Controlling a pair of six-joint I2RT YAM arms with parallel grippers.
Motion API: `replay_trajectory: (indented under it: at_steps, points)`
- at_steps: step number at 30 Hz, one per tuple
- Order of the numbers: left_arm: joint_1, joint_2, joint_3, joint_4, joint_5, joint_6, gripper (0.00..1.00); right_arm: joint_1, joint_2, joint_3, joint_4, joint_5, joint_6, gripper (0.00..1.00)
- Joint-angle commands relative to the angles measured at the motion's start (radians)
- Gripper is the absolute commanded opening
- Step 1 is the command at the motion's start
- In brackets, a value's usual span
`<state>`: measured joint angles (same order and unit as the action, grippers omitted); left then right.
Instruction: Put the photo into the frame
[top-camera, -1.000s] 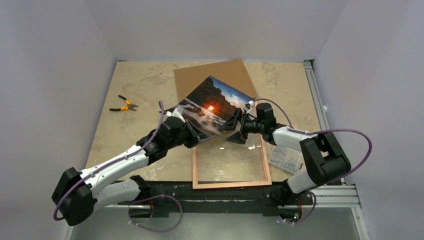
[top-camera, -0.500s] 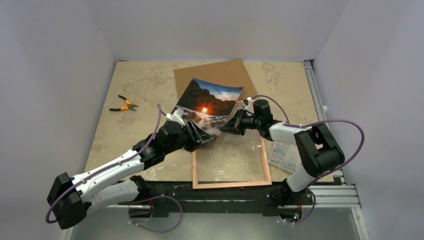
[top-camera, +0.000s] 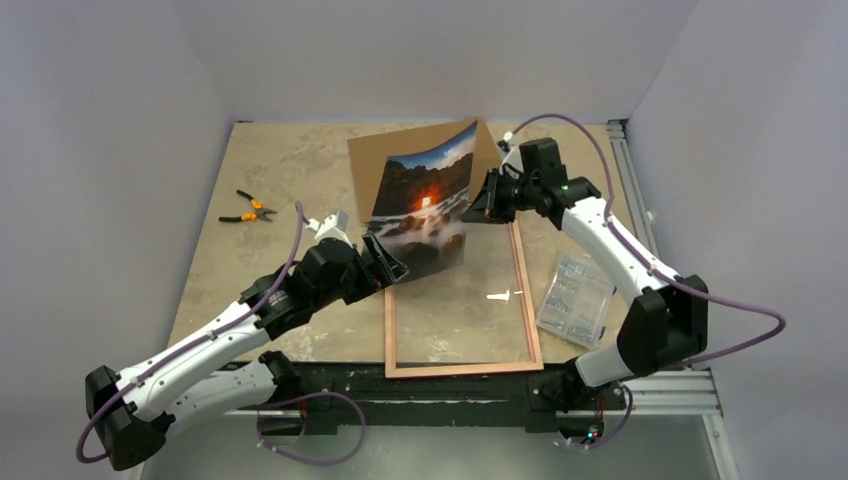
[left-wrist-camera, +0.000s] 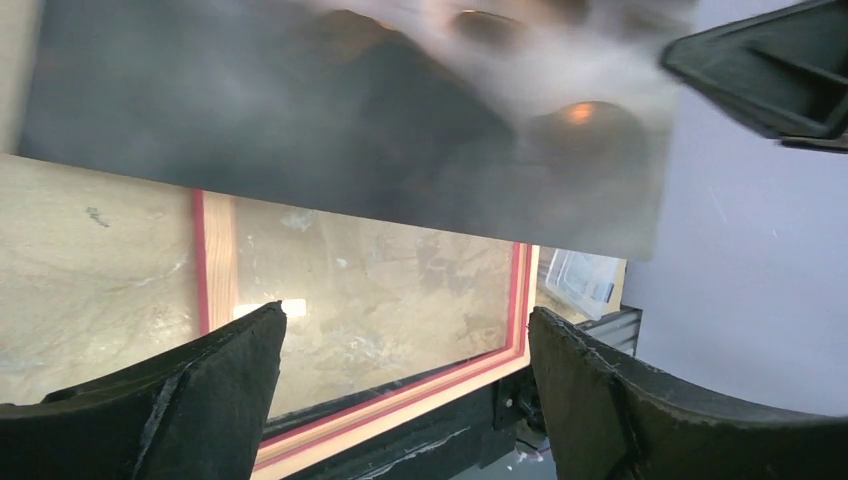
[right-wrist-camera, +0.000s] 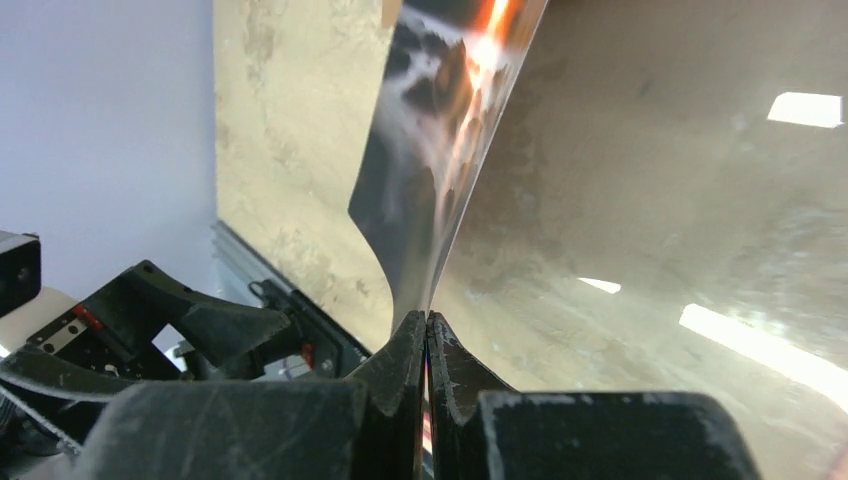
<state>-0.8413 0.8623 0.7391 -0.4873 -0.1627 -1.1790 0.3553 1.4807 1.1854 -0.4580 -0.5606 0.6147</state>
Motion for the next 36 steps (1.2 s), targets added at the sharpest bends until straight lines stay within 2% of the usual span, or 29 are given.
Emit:
replay_trajectory:
  at_steps: [1, 11, 14, 17, 24, 30, 36]
  points:
    - [-0.004, 0.002, 0.074, -0.105, -0.07, 0.093, 0.89, -0.004, -0.055, 0.215, -0.359, 0.173, -0.217, 0.0]
    - [-0.002, 0.047, 0.09, -0.067, -0.037, 0.107, 0.9, -0.004, -0.062, 0.592, -0.719, 0.446, -0.345, 0.0]
    - [0.0, 0.053, 0.092, -0.051, -0.024, 0.105, 0.9, -0.004, -0.079, 0.652, -0.759, 0.466, -0.36, 0.0]
    - [0.006, 0.055, 0.081, -0.023, -0.001, 0.094, 0.9, -0.002, -0.106, 0.66, -0.738, 0.37, -0.385, 0.0]
    - [0.049, 0.046, 0.015, 0.091, 0.104, 0.053, 0.92, 0.046, -0.156, 0.458, -0.597, 0.051, -0.411, 0.0]
    - [0.078, 0.018, -0.043, 0.211, 0.158, 0.019, 0.95, 0.209, -0.167, 0.208, -0.472, 0.031, -0.398, 0.0]
    - [0.081, 0.017, -0.095, 0.334, 0.212, -0.026, 0.98, 0.307, -0.188, 0.033, -0.25, -0.063, -0.286, 0.0]
